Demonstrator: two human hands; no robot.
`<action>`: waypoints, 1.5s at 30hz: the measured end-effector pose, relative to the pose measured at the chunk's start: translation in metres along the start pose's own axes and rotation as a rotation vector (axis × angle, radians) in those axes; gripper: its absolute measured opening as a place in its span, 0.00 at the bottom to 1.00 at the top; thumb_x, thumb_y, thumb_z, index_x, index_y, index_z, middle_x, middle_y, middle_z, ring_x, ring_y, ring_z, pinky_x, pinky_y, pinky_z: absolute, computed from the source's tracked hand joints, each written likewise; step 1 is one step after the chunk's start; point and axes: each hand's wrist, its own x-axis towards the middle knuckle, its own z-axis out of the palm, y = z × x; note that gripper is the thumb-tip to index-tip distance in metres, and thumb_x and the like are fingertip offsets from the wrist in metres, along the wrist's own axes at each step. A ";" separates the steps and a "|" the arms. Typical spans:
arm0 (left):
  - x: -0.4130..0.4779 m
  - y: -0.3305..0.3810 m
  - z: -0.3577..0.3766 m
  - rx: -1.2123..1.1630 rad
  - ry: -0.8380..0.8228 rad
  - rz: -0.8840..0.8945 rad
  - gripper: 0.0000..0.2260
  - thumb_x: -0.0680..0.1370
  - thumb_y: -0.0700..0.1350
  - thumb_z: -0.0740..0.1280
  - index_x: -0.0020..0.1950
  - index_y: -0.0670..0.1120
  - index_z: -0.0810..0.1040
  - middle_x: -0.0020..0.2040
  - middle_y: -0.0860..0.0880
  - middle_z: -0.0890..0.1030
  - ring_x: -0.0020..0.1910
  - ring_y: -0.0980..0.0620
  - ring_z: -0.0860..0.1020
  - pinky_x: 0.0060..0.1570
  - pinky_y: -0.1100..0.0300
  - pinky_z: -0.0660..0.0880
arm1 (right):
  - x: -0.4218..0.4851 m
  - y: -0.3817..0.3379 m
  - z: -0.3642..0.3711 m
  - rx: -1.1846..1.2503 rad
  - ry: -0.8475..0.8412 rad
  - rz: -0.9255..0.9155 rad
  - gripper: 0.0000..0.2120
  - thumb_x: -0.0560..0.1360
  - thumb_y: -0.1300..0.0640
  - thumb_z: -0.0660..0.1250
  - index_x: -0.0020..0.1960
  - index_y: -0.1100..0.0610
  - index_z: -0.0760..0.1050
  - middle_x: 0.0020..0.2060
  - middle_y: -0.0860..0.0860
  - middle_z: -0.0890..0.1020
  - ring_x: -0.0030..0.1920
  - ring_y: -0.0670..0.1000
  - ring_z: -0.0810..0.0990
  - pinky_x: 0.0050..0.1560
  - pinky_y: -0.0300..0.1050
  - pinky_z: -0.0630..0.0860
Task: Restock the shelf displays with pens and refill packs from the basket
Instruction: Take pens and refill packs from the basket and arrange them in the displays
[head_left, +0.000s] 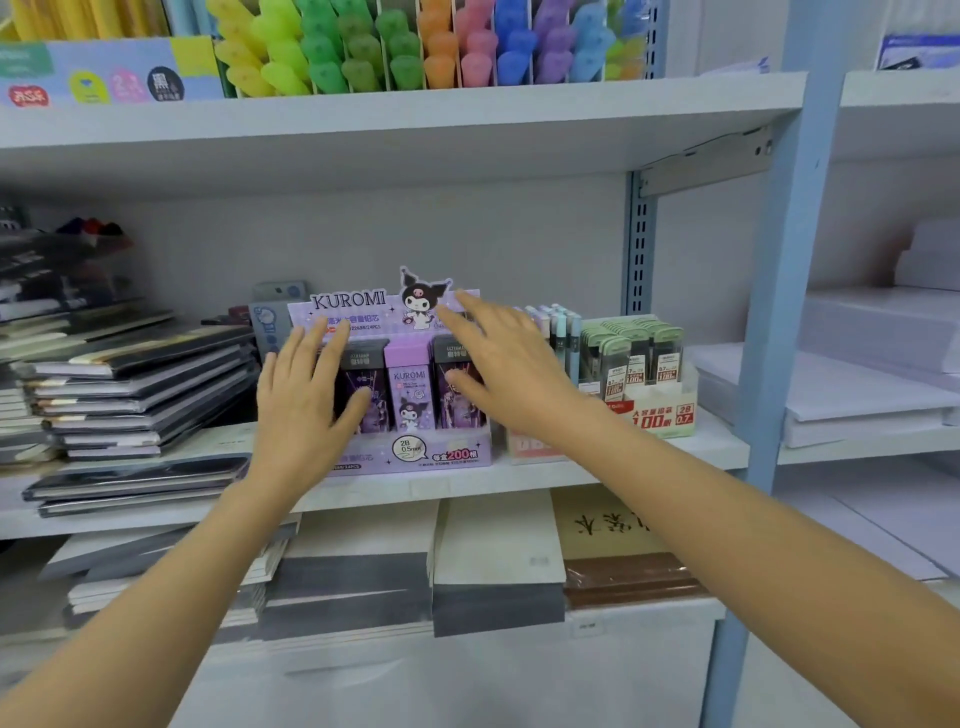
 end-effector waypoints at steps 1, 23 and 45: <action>0.005 -0.002 0.001 -0.008 -0.044 -0.007 0.29 0.79 0.48 0.67 0.77 0.44 0.62 0.75 0.42 0.65 0.76 0.40 0.58 0.73 0.40 0.55 | 0.006 0.002 0.004 -0.028 -0.039 -0.007 0.30 0.80 0.46 0.61 0.78 0.54 0.57 0.76 0.55 0.62 0.74 0.55 0.61 0.74 0.53 0.52; 0.032 0.087 0.027 -0.282 0.011 0.189 0.21 0.78 0.52 0.68 0.68 0.46 0.74 0.71 0.49 0.71 0.74 0.46 0.62 0.74 0.48 0.55 | 0.005 0.077 -0.036 0.410 -0.035 0.220 0.17 0.66 0.35 0.71 0.42 0.48 0.79 0.57 0.46 0.73 0.61 0.46 0.69 0.59 0.45 0.66; 0.031 0.130 0.042 -0.200 -0.153 0.315 0.45 0.71 0.74 0.52 0.80 0.50 0.45 0.80 0.53 0.42 0.79 0.54 0.42 0.77 0.47 0.43 | -0.038 0.117 -0.043 0.353 -0.215 0.223 0.23 0.81 0.46 0.58 0.75 0.46 0.62 0.70 0.46 0.71 0.68 0.46 0.71 0.68 0.46 0.67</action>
